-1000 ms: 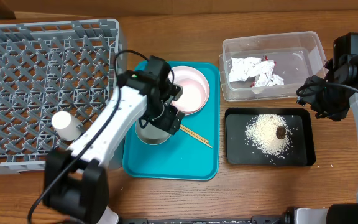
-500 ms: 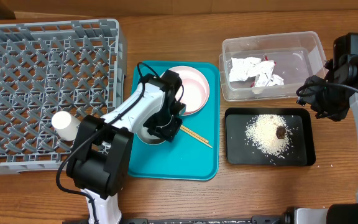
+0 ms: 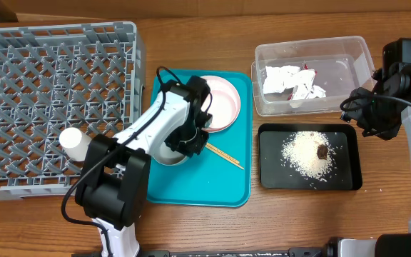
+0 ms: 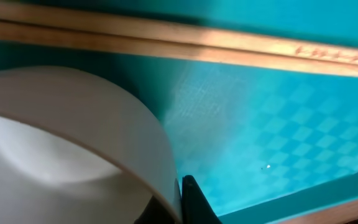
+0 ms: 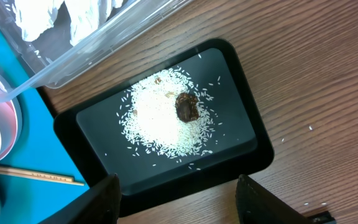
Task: Sort waste into correct bins and load items into the dishwasher
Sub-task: 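Carry the steel bowl into the dish rack and release it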
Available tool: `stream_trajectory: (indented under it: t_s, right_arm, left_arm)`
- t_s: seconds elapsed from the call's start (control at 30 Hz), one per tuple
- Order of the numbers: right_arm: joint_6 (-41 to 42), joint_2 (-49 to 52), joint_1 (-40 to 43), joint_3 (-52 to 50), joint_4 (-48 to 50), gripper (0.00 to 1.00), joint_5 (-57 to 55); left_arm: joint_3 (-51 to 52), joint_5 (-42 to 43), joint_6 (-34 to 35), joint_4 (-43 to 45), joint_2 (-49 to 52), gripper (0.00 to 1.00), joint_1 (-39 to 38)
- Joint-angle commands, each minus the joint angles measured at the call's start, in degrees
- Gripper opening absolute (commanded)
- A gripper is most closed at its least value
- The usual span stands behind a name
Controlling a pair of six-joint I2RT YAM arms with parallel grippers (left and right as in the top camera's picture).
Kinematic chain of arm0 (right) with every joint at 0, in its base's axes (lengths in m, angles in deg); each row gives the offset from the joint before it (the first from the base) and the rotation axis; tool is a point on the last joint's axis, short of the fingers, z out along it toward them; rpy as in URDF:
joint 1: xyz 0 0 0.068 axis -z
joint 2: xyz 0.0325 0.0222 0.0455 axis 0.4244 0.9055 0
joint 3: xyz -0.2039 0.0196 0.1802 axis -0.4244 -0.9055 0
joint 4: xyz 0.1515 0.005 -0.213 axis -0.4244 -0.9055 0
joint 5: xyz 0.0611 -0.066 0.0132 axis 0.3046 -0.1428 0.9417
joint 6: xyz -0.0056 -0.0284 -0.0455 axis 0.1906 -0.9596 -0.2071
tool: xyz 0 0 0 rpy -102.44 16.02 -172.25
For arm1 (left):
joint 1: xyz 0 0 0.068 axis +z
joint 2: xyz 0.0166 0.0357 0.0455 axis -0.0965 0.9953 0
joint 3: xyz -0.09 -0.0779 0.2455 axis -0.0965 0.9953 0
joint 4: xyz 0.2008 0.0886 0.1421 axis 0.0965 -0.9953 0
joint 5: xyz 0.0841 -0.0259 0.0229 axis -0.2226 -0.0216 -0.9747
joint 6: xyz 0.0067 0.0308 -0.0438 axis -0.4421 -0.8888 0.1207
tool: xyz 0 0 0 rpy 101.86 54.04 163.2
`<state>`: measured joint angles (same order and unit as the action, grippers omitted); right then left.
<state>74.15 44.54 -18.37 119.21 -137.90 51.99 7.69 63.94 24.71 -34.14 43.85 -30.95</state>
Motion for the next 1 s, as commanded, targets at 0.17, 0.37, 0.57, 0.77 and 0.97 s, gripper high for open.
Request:
stream_trajectory:
  t_s: [0.17,0.37,0.57,0.77,0.97]
  right_arm:
    - [-0.2,-0.7,0.1,1.4,0.1,0.61,-0.3]
    - [-0.2,-0.7,0.1,1.4,0.1,0.61,-0.3]
    - [-0.2,-0.7,0.1,1.4,0.1,0.61,-0.3]
    - [-0.2,-0.7,0.1,1.4,0.1,0.61,-0.3]
    - [-0.2,-0.7,0.1,1.4,0.1,0.61,-0.3]
  left_arm:
    - [-12.5,1.5,0.5,-3.4,-10.7,0.04,3.7]
    - [-19.8,4.0,-2.6,-4.1,-15.8,0.04,13.4]
    - [-22.0,17.8,-11.5,-3.9,-16.3,0.04,24.7]
    - [-22.0,36.9,-19.6,-4.0,-14.1,0.04,36.0]
    - [-22.0,45.8,-22.2,-4.2,-9.9,0.04,44.2]
